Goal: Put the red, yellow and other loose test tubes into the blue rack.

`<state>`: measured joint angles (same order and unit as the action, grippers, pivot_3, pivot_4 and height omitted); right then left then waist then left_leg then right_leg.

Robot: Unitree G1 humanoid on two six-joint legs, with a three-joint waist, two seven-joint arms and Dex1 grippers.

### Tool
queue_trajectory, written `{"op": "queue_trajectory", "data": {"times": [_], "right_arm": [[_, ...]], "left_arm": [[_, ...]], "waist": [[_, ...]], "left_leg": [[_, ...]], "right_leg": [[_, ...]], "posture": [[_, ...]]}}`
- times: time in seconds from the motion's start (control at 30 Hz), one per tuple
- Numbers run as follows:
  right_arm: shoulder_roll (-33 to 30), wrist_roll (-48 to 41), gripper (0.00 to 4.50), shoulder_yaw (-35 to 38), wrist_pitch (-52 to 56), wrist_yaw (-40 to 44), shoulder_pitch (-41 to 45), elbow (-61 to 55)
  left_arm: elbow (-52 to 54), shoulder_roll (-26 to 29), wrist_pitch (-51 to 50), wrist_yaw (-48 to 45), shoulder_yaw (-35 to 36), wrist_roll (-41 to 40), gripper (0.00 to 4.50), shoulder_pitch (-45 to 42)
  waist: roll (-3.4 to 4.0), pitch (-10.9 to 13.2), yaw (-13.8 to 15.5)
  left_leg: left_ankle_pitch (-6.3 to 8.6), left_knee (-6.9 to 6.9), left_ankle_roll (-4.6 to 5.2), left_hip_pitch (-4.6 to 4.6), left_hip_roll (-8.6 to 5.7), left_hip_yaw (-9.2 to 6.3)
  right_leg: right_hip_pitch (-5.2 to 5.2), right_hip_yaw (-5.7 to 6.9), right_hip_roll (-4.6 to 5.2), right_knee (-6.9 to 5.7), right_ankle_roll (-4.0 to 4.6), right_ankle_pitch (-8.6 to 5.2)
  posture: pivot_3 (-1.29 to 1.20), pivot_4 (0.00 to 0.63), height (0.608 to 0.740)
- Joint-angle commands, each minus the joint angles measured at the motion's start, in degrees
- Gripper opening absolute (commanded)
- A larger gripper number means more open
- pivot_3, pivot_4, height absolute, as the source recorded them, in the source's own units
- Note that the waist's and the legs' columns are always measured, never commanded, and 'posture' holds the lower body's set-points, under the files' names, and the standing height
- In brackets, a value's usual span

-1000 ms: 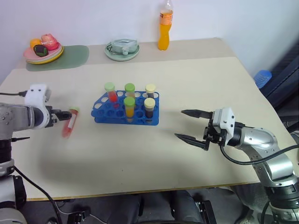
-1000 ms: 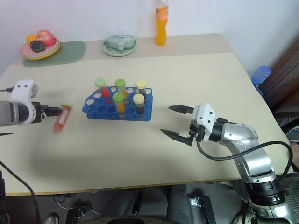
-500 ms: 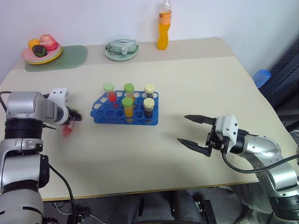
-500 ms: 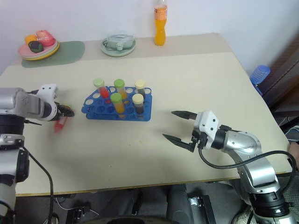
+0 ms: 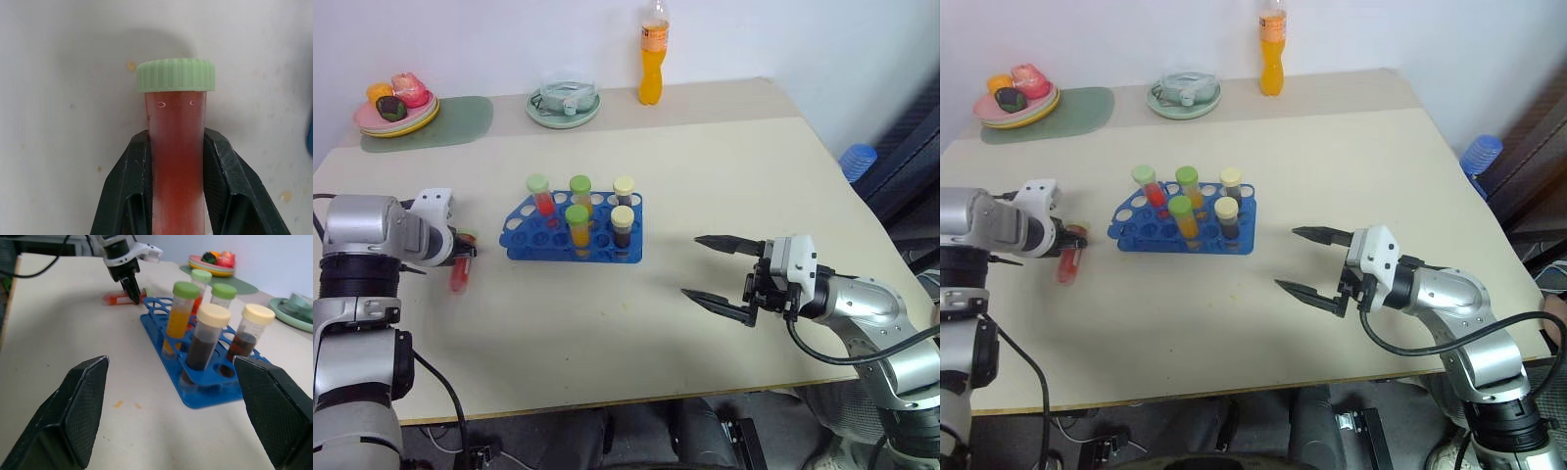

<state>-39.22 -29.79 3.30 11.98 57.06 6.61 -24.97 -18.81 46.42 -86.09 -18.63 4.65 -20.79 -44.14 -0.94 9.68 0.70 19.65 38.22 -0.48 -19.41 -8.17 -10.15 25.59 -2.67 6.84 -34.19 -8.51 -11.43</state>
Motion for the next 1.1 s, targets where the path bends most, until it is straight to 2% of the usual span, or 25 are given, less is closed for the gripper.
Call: {"op": "queue_trajectory", "data": {"times": [0.03,0.17,0.23,0.37,0.4,0.47,0.53,0.6,0.83,1.1], "right_arm": [[0.48,-1.19,4.17,0.05,-1.63,1.52,1.56,-0.64],[1.14,-1.71,4.17,-0.01,-2.29,2.35,2.5,-0.22],[1.55,-2.2,4.17,-0.05,-2.32,2.57,2.86,-0.2],[2.13,-2.3,4.17,0.1,-2.3,2.69,3.35,0.43],[2.18,-2.14,4.17,0.18,-2.4,2.82,3.31,0.56],[2.14,-2.03,4.17,0.44,-2.51,2.95,3.16,0.71],[1.97,-2.04,4.17,0.88,-2.56,2.92,2.86,0.64],[1.7,-2.1,4.17,1.37,-2.5,2.88,2.5,0.5],[1.51,-1.55,4.17,2.07,-2.42,2.31,1.47,0.15],[1.04,-1.49,4.17,2.26,-1.75,1.45,1.8,-0.07]], "left_arm": [[7.81,2.39,-0.76,-2.25,3.79,-1.58,0.75,2.04],[16.49,4.78,2.47,-6.5,6.28,-4.02,0.75,5.83],[22.04,5.46,7.73,-9.69,7.57,-5.41,0.75,9.19],[33.51,1.28,18.92,-12.71,13.02,-8.41,0.75,13.96],[35.37,-1.08,23.37,-12.75,14.22,-8.7,0.75,14.64],[37.39,-8.85,38.94,-12.22,17.28,-8.35,0.75,15.78],[38.28,-12.59,45.7,-12.6,17.44,-7.78,0.75,17.55],[38.73,-13.52,48.17,-12.39,15.63,-6.18,0.75,19.44],[32.97,-17.49,75.26,-15.27,10.62,2.86,0.75,26.74],[26.61,-22.95,88.9,-18.47,8.44,2.12,0.75,30.27]], "waist": [[0.0,0.0,-0.13],[0.0,0.0,-0.07],[0.0,0.0,-0.08],[0.0,0.01,0.23],[-0.01,0.0,0.27],[-0.02,0.0,0.35],[-0.02,-0.01,0.18],[-0.02,-0.01,-0.15],[0.0,-0.03,0.38],[0.0,-0.04,1.18]], "left_leg": [[0.0,0.0,0.0,0.0,0.0,0.0],[0.01,0.0,-0.01,-0.03,0.01,0.01],[0.01,0.0,-0.01,-0.02,0.01,0.01],[0.02,0.0,-0.01,-0.03,0.03,0.03],[0.02,0.03,-0.01,-0.05,0.03,0.03],[0.02,0.03,-0.01,-0.01,0.02,0.03],[0.02,0.05,-0.02,0.0,0.05,0.06],[0.02,0.03,-0.02,0.01,0.09,0.1],[0.05,0.03,-0.01,0.0,0.15,0.28],[0.07,0.08,0.03,0.03,0.16,0.31]], "right_leg": [[0.02,0.0,0.0,0.0,0.0,0.0],[0.05,0.0,0.0,-0.01,0.0,0.0],[0.05,0.0,0.01,-0.01,0.0,0.0],[0.03,0.01,0.02,0.02,0.02,0.01],[0.01,0.02,0.02,0.04,0.03,0.01],[-0.06,0.03,0.03,0.07,0.03,0.02],[-0.07,0.06,0.03,0.09,0.07,0.04],[-0.05,0.06,0.02,0.11,0.07,0.05],[0.01,0.03,0.0,0.1,0.11,0.07],[-0.03,0.03,0.0,0.1,0.12,0.09]], "posture": [[0.0,0.15,0.74],[0.0,0.15,0.74],[0.0,0.15,0.74],[0.0,0.15,0.74],[0.0,0.15,0.74],[0.0,0.15,0.74],[0.0,0.15,0.74],[0.0,0.15,0.74],[0.0,0.15,0.74],[0.0,0.15,0.74]]}}
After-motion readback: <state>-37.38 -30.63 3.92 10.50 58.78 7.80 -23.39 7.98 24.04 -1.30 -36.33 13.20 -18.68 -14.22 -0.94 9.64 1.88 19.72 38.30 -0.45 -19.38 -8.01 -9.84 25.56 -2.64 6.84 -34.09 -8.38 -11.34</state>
